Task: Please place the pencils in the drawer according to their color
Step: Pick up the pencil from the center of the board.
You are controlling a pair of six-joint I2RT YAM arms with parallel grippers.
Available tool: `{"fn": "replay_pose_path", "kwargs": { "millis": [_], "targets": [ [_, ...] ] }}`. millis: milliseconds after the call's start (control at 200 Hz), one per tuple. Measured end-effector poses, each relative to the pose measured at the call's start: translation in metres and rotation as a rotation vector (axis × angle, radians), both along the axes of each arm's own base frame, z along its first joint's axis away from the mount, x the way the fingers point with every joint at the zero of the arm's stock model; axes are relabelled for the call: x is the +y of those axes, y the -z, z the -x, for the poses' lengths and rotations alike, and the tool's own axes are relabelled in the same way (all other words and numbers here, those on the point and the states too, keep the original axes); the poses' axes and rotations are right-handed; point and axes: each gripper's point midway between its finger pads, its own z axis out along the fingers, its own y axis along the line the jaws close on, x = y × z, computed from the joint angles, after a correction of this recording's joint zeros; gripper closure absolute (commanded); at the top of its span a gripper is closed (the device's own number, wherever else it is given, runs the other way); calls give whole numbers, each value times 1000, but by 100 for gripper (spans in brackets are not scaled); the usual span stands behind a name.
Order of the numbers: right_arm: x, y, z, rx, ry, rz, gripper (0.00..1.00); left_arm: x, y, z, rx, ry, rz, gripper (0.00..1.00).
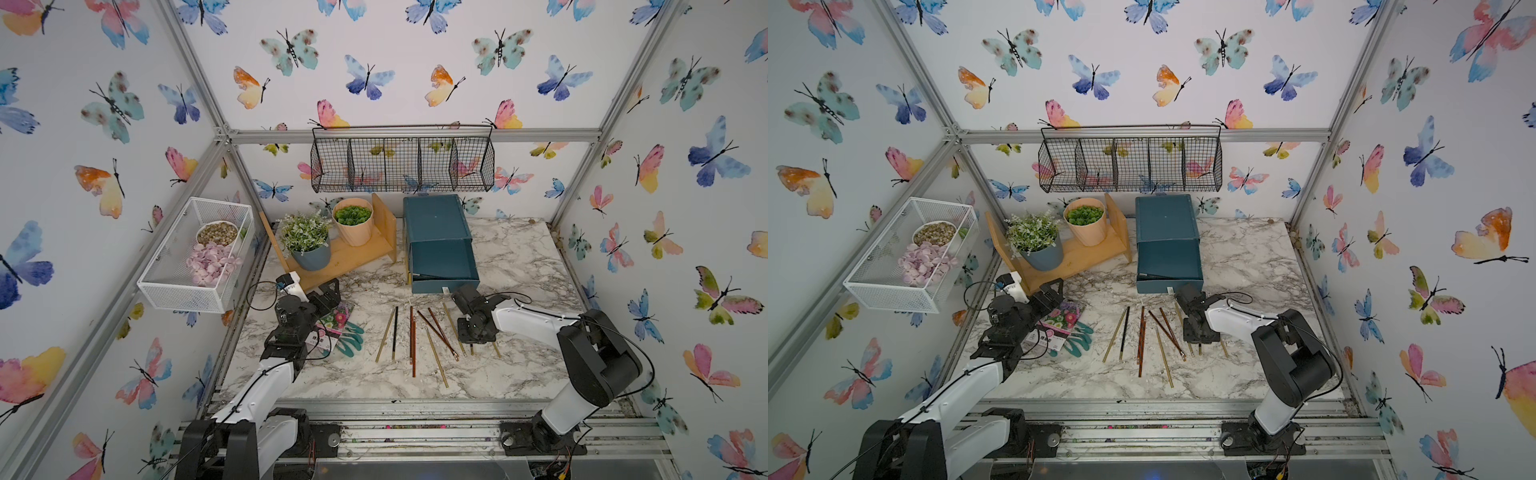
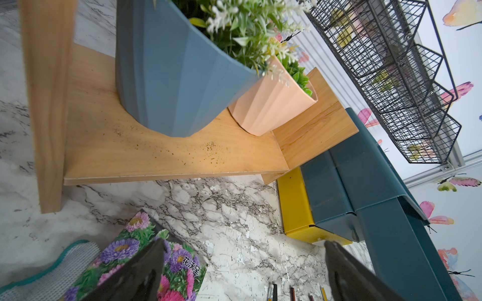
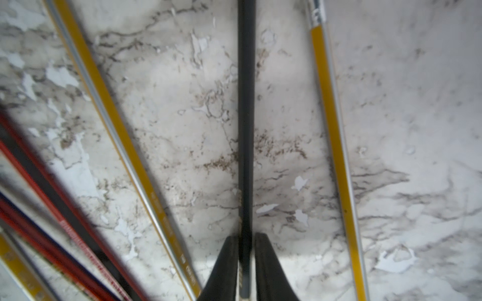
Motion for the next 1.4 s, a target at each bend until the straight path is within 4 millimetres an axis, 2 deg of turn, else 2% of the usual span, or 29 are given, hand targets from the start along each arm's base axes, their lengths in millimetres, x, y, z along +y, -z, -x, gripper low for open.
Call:
{"fn": "replay_pose_path", "kwargs": {
  "millis": [150,646,956,1151,1397],
  "targets": [
    [-2,2,-1,-3,1,-1,96,0,0,0,0,0,0,2],
    [-1,-6,-3,-32,-6,-13,96,0,0,0,-1,0,0,2],
    [-18,-11,3,-21,1,43,96,0,-1,0,-3,0,1,2],
    [-27,-26,3,-45,6,76,96,0,-1,0,-3,0,1,2],
    [-27,-63,-14,-137,1,86,96,0,-1,0,-3,0,1,2]
  ]
}}
